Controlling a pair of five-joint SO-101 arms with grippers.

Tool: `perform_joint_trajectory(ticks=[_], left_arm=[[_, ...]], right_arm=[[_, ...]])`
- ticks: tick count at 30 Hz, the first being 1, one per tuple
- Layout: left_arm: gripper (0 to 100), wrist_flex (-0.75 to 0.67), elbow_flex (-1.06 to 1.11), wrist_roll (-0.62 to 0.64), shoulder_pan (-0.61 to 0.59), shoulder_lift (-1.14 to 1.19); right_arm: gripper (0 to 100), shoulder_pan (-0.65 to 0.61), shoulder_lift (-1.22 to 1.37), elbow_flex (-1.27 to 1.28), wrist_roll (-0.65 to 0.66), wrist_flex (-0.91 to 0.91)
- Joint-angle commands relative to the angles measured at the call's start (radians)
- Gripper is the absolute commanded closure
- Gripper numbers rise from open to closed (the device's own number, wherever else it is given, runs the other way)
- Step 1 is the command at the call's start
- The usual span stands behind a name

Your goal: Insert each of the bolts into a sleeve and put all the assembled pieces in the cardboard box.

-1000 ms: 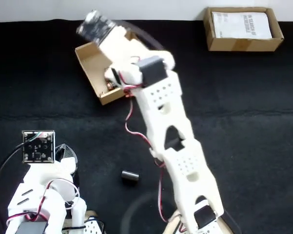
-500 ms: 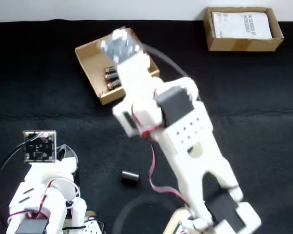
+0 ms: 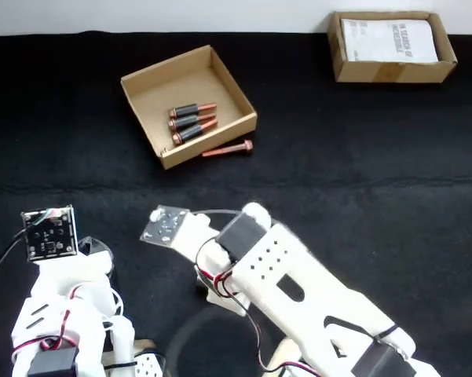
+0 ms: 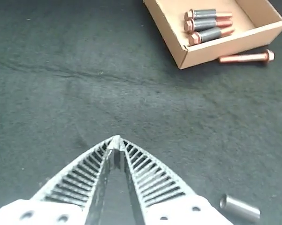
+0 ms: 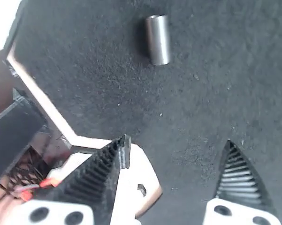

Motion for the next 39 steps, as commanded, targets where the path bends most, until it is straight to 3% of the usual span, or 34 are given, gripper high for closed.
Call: perform_joint_trajectory(ticks=[1,12,19,32,39], left_arm=[[99,0.002,-0.002,-0.003,-0.030,-0.005],[99,-0.003,0.019,-0.003,-0.050,-0.004],[99,-0.003,0.021,-0.005,-0.050,-0.004],[99,0.000,0.021,-0.005,-0.051,-0.004],[99,0.000,0.021,-0.005,-0.145,-0.004]], right_arm=[[72.1,0.013,-0.035,0.054,0.023,-0.119],[72.1,-0.022,-0.028,0.268,0.018,-0.429],[72.1,-0.047,0.125,0.269,0.018,-0.541],[72.1,-0.045,0.354,0.091,0.023,-0.549],[72.1,-0.042,0.475,0.018,0.023,-0.547]])
